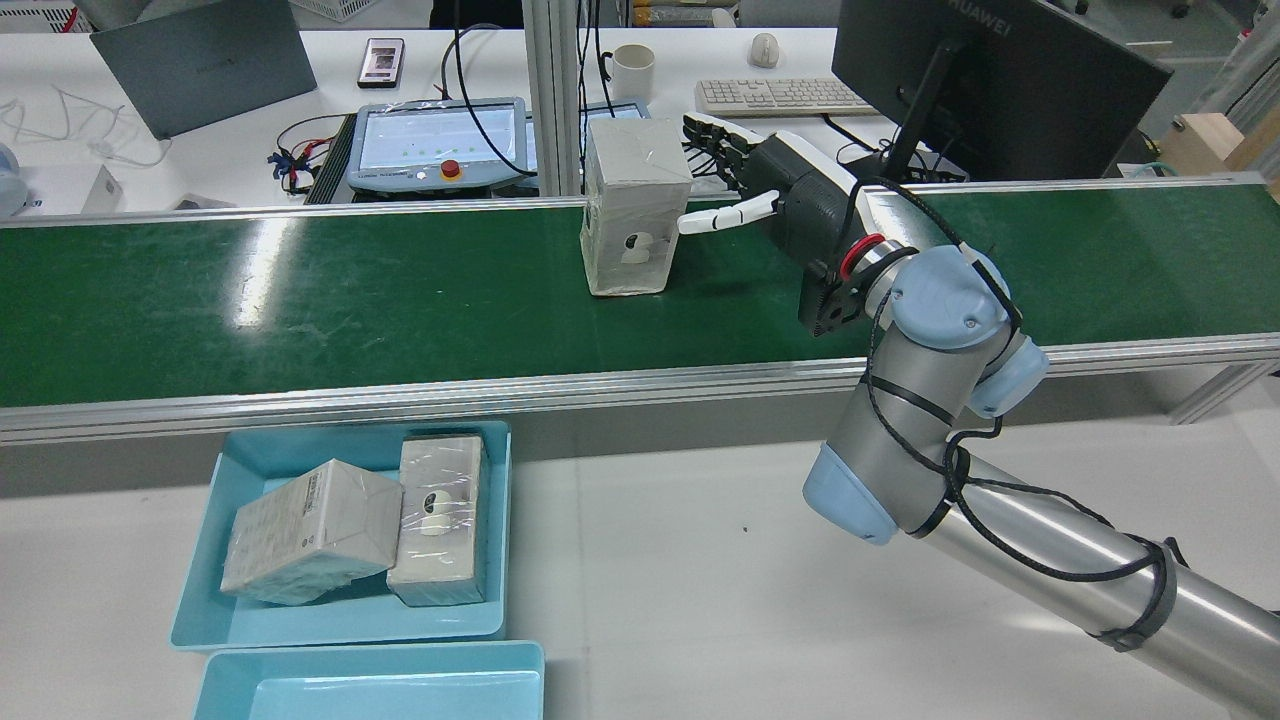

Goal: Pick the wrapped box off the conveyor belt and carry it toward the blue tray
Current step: 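Reach the right hand to the white box and close fingers around it, then lift the white box off the belt and carry it toward the blue tray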

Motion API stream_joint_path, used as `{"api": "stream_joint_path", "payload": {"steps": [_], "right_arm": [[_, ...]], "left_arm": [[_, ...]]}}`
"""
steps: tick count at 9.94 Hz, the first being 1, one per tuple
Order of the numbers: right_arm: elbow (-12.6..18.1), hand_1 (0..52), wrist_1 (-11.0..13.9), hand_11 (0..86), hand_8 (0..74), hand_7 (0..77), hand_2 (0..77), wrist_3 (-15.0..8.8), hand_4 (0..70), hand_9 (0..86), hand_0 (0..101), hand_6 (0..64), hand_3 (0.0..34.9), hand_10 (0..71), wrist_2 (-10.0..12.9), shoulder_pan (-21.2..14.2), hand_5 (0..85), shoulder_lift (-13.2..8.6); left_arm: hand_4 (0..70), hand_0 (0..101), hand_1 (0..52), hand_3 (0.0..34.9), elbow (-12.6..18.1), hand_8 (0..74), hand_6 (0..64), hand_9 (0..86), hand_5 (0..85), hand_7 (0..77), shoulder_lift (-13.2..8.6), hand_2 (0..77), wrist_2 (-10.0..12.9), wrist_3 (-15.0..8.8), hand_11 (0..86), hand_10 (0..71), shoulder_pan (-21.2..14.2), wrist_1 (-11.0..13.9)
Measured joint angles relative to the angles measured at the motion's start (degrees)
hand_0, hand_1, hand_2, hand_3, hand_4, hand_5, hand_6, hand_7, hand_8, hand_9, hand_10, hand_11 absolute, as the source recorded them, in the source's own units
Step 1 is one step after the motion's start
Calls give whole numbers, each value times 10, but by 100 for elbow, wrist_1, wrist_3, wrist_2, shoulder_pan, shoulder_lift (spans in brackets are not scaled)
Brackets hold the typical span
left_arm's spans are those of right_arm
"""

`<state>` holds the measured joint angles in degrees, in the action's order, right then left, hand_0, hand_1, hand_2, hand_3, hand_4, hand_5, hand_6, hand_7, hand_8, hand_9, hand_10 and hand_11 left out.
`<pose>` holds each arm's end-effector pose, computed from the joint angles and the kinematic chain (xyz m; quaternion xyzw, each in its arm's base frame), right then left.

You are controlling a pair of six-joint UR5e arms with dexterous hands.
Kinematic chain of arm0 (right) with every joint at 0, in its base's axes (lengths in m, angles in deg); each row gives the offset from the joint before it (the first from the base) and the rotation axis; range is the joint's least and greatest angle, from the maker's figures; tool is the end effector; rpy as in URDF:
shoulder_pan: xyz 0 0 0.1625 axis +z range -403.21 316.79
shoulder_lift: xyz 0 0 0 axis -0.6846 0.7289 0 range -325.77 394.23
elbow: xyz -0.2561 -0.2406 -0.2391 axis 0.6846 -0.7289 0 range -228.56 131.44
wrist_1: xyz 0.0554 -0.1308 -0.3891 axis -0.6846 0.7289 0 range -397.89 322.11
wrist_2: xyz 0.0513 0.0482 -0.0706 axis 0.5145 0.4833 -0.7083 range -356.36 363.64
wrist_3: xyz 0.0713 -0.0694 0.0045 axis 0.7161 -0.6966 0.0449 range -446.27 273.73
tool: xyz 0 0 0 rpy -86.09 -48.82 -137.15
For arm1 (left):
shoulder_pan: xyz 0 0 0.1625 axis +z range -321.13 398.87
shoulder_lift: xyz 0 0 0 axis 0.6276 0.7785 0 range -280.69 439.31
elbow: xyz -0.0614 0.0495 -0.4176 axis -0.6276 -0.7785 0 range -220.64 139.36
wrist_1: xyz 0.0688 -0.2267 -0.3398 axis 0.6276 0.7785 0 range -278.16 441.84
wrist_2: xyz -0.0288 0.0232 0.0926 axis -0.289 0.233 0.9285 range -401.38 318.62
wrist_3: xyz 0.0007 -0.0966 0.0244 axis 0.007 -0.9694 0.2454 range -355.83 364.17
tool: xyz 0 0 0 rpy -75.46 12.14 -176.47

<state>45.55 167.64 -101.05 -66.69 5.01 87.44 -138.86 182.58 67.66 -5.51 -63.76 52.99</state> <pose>-0.3206 -0.6091 0.3172 -0.0823 -0.7861 0.5903 0.1634 -0.2172 -0.5080 0.5434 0.1074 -0.6541 0.7478 0.0362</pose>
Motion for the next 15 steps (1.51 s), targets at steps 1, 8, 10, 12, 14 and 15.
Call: {"api": "stream_joint_path", "payload": {"steps": [1,8,10,12,14,15], "right_arm": [[-63,147,-90,16,0,38,147,-1,60,16,469,0,36,0,5,-16,82,-29],[-173,147,-487,16,0,76,158,48,87,16,469,0,31,0,125,-115,104,-51],[-116,27,-521,11,27,180,213,59,131,16,416,65,13,22,161,-129,142,-39],[43,0,-483,11,224,371,213,60,207,202,397,262,8,180,165,-110,360,-1],[385,0,-325,175,398,415,240,53,267,371,406,311,0,349,162,-41,453,21],[646,0,-177,267,475,447,240,52,300,442,406,349,0,436,164,-12,480,20]], "left_arm": [[0,0,0,0,0,0,0,0,11,5,0,5,0,0,0,5,0,0],[0,0,0,0,0,0,0,0,11,0,0,5,0,0,0,0,0,0],[0,0,0,0,0,0,0,0,11,0,0,5,0,0,0,5,0,0],[0,0,0,0,0,0,0,0,11,0,0,5,0,0,0,5,0,0],[0,0,0,0,0,0,0,0,11,0,0,5,0,0,0,0,0,0],[0,0,0,0,0,0,0,0,11,0,0,5,0,0,0,0,0,0]]}}
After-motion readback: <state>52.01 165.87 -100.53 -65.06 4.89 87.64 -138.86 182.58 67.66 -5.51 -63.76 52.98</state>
